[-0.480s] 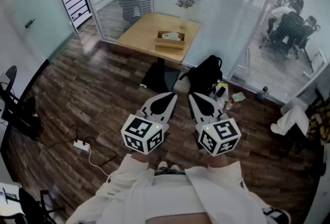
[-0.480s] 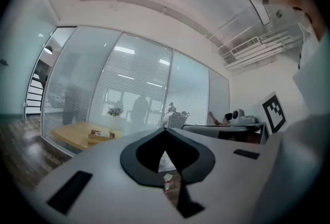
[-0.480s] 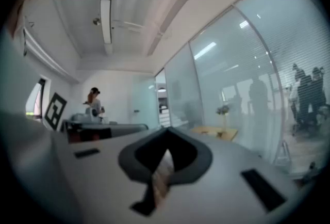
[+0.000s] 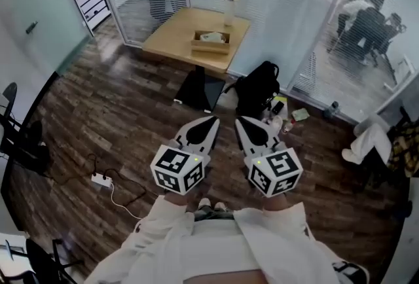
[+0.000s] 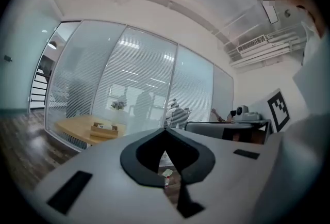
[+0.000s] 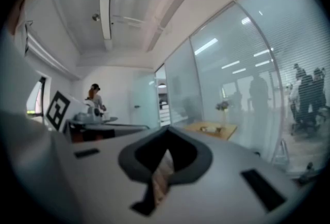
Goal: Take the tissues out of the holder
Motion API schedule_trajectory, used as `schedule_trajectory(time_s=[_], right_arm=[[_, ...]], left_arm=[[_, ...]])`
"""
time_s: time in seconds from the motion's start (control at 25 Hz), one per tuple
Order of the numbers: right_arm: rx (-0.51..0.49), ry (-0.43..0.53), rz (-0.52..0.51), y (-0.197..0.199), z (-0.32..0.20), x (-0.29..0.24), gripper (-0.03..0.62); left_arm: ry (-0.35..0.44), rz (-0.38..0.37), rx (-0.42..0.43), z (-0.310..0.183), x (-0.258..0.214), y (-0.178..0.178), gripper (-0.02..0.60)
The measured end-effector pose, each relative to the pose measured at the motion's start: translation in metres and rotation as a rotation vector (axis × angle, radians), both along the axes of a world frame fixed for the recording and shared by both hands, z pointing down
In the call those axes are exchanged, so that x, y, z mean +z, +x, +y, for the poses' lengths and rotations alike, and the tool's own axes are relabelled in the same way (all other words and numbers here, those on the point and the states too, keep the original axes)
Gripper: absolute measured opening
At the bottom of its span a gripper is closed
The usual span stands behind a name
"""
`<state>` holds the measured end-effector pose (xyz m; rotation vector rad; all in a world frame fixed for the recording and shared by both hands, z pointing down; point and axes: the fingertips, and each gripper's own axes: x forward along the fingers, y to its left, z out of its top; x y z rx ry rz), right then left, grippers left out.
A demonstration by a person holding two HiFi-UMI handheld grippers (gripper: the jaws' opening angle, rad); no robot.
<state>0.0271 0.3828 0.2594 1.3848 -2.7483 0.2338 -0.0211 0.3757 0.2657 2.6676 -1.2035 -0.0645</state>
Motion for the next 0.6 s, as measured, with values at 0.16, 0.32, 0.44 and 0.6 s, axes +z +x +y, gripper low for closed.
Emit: schedule_trajectory(time_s=[0.16, 0.32, 0.44, 0.6], right_arm=[[-0.040, -0.023, 0.026, 0.000, -0.002, 0.008, 0.012], [-0.083, -0.052, -0.002, 0.004, -0.006, 0.015, 0.012], [-0.076, -0.051, -0.008, 0.016, -0.014, 0.016, 0.012], [-0.056, -0.042, 0.040, 0.031, -0.023, 0.025, 0.012]], left_arm=[[-0.005, -0.004, -0.006, -0.005, 0.004, 0.006, 0.008], [0.000, 0.006, 0.000, -0.009, 0.007, 0.016, 0.008], [0.014, 0.037, 0.015, -0.013, 0.007, 0.025, 0.008], [-0.003, 0.053, 0.038, -0.015, 0.017, 0.040, 0.009]])
